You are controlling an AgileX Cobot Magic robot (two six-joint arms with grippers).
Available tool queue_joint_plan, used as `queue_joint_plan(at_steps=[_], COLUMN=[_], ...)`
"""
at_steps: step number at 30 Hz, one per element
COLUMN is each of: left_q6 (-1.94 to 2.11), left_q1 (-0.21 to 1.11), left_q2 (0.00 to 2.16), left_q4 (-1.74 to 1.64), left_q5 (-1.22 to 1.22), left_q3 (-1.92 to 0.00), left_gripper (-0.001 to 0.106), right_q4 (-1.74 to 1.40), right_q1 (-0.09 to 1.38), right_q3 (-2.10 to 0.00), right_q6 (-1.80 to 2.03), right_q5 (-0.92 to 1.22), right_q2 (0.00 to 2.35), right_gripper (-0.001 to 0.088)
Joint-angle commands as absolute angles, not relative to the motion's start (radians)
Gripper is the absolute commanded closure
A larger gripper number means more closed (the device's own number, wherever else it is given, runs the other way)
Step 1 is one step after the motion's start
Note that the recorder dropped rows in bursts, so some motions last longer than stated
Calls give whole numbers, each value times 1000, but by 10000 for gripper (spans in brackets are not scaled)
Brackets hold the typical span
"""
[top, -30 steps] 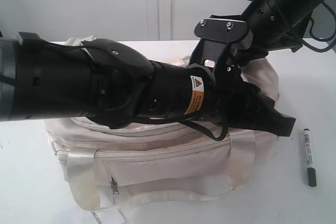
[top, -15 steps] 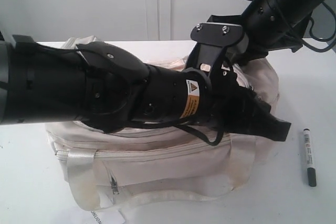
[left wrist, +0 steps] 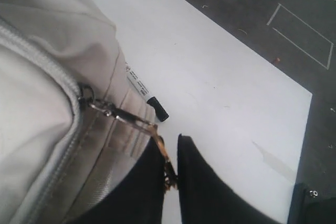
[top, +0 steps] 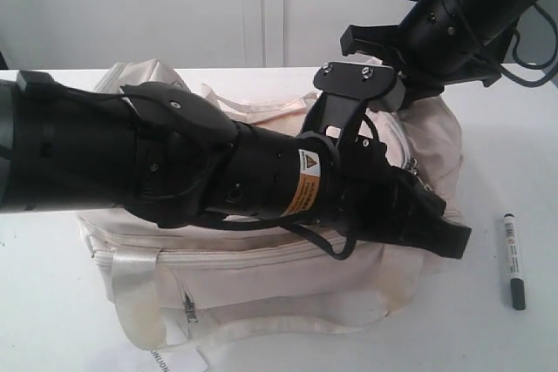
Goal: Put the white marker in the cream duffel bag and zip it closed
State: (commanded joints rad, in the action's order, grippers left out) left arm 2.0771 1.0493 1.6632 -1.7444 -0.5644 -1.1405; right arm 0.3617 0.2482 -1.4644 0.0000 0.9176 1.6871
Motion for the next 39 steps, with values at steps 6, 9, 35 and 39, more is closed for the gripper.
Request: queue_joint_plan(at_steps=[6,9,35,39], left_q6=[2050,2113,2015,2014], left_q1=[1049,1047,1047,1047], left_q2=[1663,1663,1659,1630], left_q4=[-1744,-1744,-1744,-1744], left_q5=[-459,-420,-515,-538], left_q3=[-1140,-1172,-1237,-1241], left_gripper=[1053,1053,578,589], right_q4=[362,362,362,362], right_q1=[248,248,248,248], right_q3=[-1464,-1464,-1464,-1464], right_q6=[0,0,0,0], right_q5=[931,933,944,944], right_q2=[1687,1687,1687,1687], right_gripper=[868,868,868,868])
